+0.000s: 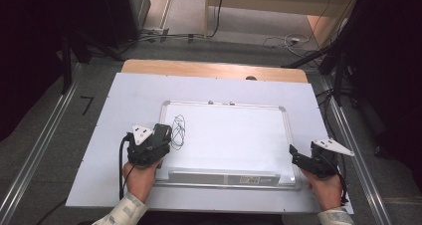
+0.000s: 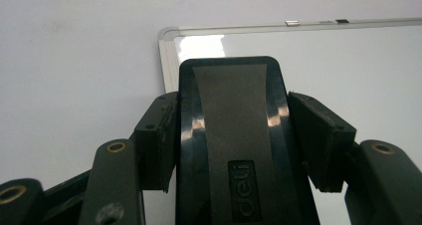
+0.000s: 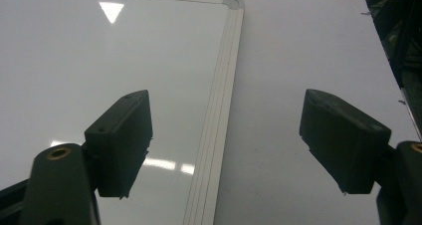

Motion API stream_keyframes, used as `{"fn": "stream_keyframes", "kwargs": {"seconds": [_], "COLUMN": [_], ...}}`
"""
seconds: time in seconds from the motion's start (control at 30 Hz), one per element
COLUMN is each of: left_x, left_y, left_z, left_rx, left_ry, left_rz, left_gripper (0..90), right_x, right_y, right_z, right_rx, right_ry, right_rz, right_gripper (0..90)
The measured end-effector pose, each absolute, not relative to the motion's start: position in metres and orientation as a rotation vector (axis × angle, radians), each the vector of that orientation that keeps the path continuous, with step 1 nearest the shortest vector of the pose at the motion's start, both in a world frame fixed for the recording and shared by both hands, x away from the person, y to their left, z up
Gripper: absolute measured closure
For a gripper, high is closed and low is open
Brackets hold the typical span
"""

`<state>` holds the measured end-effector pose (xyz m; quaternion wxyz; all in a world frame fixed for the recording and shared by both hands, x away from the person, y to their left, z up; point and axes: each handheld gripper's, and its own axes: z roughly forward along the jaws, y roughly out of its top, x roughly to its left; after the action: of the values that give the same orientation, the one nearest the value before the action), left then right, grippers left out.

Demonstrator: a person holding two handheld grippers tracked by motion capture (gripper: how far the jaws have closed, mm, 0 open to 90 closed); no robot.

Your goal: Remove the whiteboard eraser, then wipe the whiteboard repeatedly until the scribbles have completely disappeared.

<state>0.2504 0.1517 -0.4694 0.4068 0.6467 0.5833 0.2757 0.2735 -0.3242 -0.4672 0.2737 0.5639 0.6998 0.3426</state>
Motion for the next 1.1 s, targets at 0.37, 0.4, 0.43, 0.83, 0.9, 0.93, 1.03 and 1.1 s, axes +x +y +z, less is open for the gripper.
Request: {"fn": "stream_keyframes", "kwargs": {"seconds": [0.37,0.4,0.43,0.83,0.9,0.93,1.03,1.1], "left_x": [0.2485,0.2486,0.2486,0.251,0.2517,0.2521,0.2544,0.2563], "left_y": [0.1529,0.1528,0.1525,0.1519,0.1515,0.1515,0.1513,0.1511], "left_z": [-0.4691,-0.4694,-0.4695,-0.4707,-0.4709,-0.4709,-0.4709,-0.4707], "left_rx": [1.62,1.618,1.621,1.62,1.618,1.622,1.624,1.622], "left_ry": [1.477,1.478,1.479,1.482,1.485,1.485,1.485,1.486], "left_rz": [0.706,0.705,0.707,0.703,0.701,0.703,0.705,0.706], "left_gripper": [40.2,40.2,40.2,40.2,40.2,40.2,40.2,40.2], "right_x": [0.2718,0.272,0.2721,0.2722,0.2723,0.2724,0.2729,0.273], "right_y": [-0.3231,-0.3242,-0.3245,-0.3243,-0.3241,-0.3238,-0.3229,-0.3227], "right_z": [-0.4673,-0.4675,-0.4675,-0.4676,-0.4676,-0.4677,-0.4681,-0.4683], "right_rx": [1.507,1.504,1.508,1.509,1.506,1.505,1.506,1.506], "right_ry": [1.891,1.893,1.892,1.893,1.894,1.895,1.897,1.898], "right_rz": [0.919,0.922,0.924,0.921,0.922,0.921,0.916,0.915], "right_gripper": [19.6,19.5,19.5,19.6,19.5,19.6,19.5,19.5]}}
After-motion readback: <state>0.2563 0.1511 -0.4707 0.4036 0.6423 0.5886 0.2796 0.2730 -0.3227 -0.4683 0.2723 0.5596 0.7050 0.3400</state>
